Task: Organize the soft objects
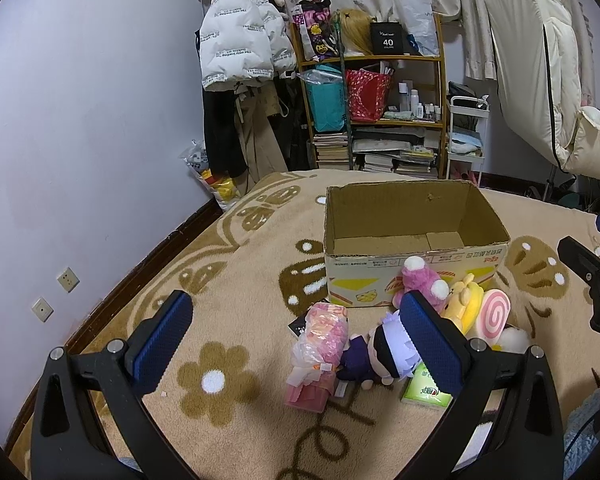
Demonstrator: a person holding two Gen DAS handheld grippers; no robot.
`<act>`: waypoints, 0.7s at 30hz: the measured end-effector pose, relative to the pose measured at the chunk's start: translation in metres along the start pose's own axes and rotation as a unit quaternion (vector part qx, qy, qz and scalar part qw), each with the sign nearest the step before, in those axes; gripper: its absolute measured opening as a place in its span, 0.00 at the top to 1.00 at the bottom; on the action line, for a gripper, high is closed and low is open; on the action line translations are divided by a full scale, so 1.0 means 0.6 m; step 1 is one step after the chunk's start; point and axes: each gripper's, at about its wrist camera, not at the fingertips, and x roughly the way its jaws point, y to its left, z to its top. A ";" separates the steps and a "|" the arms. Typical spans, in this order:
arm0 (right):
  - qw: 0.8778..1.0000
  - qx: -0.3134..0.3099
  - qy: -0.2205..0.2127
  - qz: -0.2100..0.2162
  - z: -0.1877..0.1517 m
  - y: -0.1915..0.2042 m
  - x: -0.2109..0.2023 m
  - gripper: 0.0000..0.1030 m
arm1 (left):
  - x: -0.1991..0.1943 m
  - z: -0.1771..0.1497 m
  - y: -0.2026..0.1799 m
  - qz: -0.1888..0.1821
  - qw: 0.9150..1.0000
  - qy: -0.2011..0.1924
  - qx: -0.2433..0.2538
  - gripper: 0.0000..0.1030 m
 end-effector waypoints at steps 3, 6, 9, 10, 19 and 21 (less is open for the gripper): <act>1.000 0.000 0.000 -0.001 -0.001 0.000 0.001 0.00 | -0.001 0.001 0.001 0.000 1.000 0.001 0.000 0.01; 1.000 0.000 0.001 -0.001 -0.001 0.000 0.001 0.00 | 0.000 0.000 0.000 0.000 1.000 0.000 0.001 0.01; 1.000 0.000 0.001 -0.001 0.000 0.000 0.000 0.00 | 0.000 0.001 0.000 0.000 1.000 0.001 0.001 0.01; 1.000 0.000 0.000 -0.001 0.000 0.000 0.000 0.00 | 0.000 0.001 -0.001 0.000 1.000 0.001 0.001 0.01; 1.000 0.000 0.001 -0.001 0.002 0.000 0.000 0.00 | 0.000 0.001 -0.001 0.000 1.000 0.001 0.001 0.01; 1.000 0.000 0.001 0.000 0.003 -0.001 0.000 0.00 | 0.000 0.001 -0.001 0.000 1.000 0.001 0.001 0.01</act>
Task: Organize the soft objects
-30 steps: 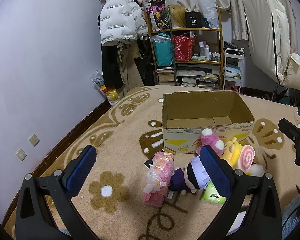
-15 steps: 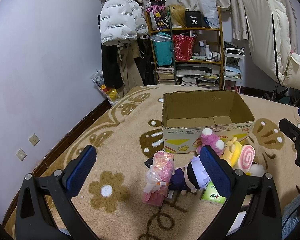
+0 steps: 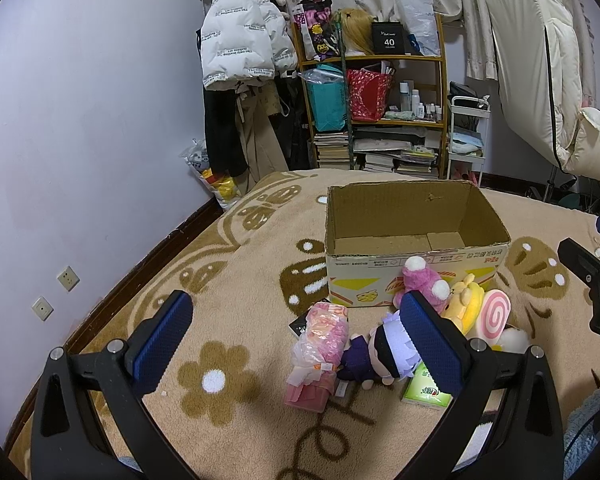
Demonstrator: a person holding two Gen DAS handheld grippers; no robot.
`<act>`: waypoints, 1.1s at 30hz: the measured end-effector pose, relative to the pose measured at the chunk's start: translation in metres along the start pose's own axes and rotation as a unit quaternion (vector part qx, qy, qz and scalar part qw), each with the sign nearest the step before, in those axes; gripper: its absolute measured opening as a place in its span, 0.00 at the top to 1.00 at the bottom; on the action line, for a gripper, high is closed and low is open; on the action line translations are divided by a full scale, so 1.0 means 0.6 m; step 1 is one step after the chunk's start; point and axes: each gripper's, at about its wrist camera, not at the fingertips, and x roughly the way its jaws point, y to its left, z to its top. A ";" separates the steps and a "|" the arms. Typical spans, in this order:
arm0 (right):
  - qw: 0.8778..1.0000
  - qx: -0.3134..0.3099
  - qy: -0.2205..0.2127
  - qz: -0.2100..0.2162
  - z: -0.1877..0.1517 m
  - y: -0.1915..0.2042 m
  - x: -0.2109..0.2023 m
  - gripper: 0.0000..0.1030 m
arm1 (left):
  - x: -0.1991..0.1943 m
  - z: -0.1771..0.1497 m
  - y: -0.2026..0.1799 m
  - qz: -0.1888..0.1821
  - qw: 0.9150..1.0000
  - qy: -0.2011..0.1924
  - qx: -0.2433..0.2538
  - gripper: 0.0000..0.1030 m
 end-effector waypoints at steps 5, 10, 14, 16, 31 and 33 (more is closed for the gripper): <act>1.000 0.000 0.001 0.000 0.001 0.000 0.000 0.00 | 0.000 0.000 0.001 0.000 1.000 0.001 0.000 0.01; 1.000 0.000 0.001 0.000 0.005 0.000 0.000 0.00 | 0.002 -0.003 0.003 0.001 1.000 0.002 0.001 0.01; 1.000 0.001 0.004 0.001 0.006 0.000 0.001 0.00 | 0.011 -0.022 0.015 -0.002 1.000 0.014 -0.002 0.01; 1.000 0.004 0.008 0.005 -0.007 0.001 0.008 0.00 | 0.016 -0.026 0.019 -0.002 1.000 0.023 0.000 0.01; 0.996 0.044 0.050 0.057 0.002 -0.013 0.057 0.00 | 0.077 -0.004 0.012 -0.005 0.994 0.112 -0.006 0.01; 0.995 0.050 0.057 0.062 0.002 -0.017 0.068 0.00 | 0.089 -0.001 0.015 -0.005 0.992 0.122 -0.011 0.01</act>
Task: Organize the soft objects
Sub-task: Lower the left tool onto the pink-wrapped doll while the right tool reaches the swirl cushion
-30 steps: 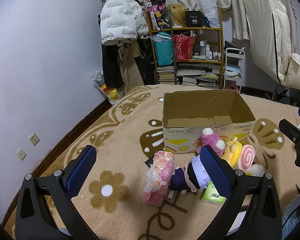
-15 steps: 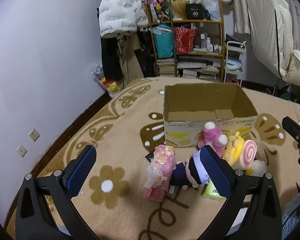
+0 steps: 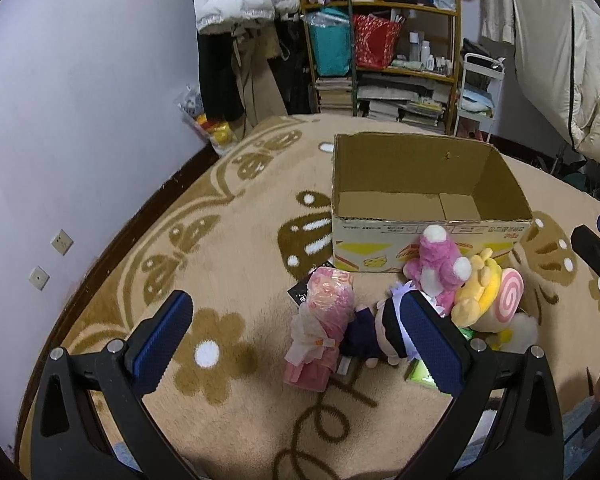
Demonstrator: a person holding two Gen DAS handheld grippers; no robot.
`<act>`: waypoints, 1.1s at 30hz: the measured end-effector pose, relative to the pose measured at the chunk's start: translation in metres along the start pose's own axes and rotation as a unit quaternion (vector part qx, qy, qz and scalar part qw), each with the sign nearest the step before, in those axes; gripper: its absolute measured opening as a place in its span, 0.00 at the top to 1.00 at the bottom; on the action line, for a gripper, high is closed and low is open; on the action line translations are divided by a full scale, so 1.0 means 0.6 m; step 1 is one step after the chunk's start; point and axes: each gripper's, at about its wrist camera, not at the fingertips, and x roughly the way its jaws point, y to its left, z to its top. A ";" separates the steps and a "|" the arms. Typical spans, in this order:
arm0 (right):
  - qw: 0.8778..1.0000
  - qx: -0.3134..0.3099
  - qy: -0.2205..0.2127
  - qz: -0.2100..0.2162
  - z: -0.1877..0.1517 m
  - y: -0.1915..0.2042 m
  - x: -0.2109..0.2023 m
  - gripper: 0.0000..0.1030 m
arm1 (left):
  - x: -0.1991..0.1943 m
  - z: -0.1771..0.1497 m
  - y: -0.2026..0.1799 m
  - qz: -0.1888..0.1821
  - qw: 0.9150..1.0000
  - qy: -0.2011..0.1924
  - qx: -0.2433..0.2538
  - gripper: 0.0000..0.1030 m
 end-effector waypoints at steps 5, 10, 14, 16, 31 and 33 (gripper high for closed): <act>1.000 0.008 0.016 0.015 0.005 -0.005 0.027 0.00 | 0.032 0.020 0.009 -0.006 0.999 0.030 -0.014 0.01; 0.999 0.012 0.027 0.032 0.012 0.000 0.055 0.00 | 0.069 0.036 0.020 -0.022 0.997 0.068 -0.026 0.01; 0.998 0.012 0.039 0.038 0.015 0.000 0.080 0.00 | 0.103 0.042 0.027 -0.017 0.995 0.093 -0.032 0.01; 0.998 0.013 0.048 0.039 0.013 -0.002 0.090 0.00 | 0.121 0.044 0.028 -0.016 0.994 0.105 -0.033 0.01; 0.987 0.036 0.153 0.029 -0.044 -0.035 0.145 0.00 | 0.232 0.017 0.030 -0.022 0.983 0.179 -0.047 0.01; 0.985 0.042 0.165 0.031 -0.051 -0.039 0.151 0.00 | 0.240 0.014 0.030 -0.024 0.981 0.186 -0.049 0.01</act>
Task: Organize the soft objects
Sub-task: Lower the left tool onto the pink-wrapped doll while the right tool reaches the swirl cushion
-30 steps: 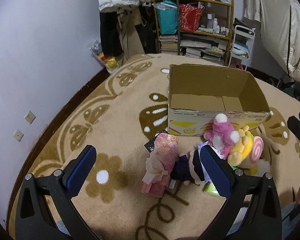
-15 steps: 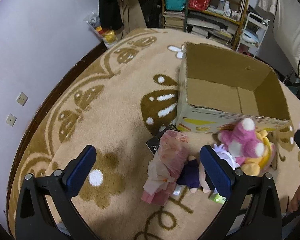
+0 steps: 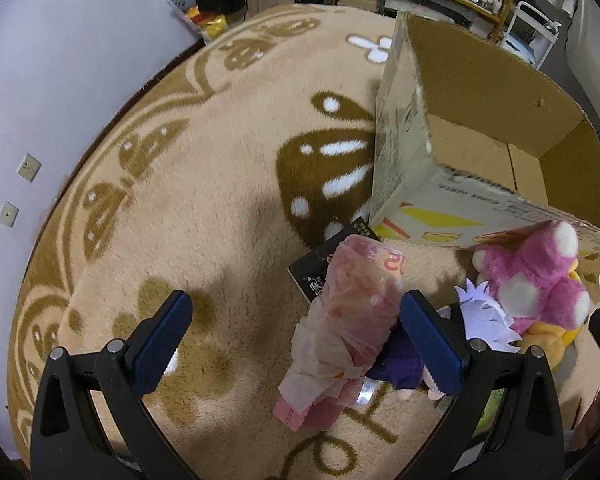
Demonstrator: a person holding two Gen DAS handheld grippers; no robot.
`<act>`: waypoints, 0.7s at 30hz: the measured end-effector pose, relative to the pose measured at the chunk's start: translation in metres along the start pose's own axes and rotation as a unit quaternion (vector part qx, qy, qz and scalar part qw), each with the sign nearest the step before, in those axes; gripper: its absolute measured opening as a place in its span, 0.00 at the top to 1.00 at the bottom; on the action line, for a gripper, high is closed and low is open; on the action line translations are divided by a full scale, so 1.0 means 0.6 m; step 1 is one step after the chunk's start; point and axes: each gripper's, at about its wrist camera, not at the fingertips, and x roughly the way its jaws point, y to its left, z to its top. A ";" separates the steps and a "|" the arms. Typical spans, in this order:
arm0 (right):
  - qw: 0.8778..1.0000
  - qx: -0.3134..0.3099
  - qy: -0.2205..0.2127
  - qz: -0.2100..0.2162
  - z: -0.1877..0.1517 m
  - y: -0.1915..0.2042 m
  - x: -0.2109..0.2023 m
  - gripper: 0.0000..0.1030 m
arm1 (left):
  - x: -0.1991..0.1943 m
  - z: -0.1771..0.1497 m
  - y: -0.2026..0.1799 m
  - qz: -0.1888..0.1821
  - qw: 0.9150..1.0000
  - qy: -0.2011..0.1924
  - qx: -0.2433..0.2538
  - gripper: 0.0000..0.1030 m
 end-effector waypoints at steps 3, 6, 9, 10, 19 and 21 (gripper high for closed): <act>1.000 0.006 0.008 0.006 -0.006 -0.003 0.005 0.00 | 0.012 -0.002 -0.002 -0.006 1.000 0.013 0.002 0.01; 1.000 0.012 0.009 0.014 -0.008 -0.006 0.009 0.02 | 0.020 -0.004 -0.008 -0.009 1.000 0.020 0.008 0.01; 0.999 0.018 0.009 0.025 -0.010 -0.007 0.006 0.09 | 0.025 -0.008 -0.015 -0.014 0.999 0.027 0.016 0.01; 0.999 0.020 0.007 0.026 -0.011 -0.008 0.005 0.09 | 0.026 -0.009 -0.016 -0.015 0.999 0.028 0.018 0.01; 0.999 0.036 0.009 0.034 -0.012 -0.017 0.000 0.36 | 0.042 -0.022 -0.025 -0.014 0.998 0.048 0.027 0.01; 0.998 0.042 0.017 0.036 -0.013 -0.020 0.007 0.41 | 0.045 -0.023 -0.026 -0.015 0.998 0.050 0.029 0.01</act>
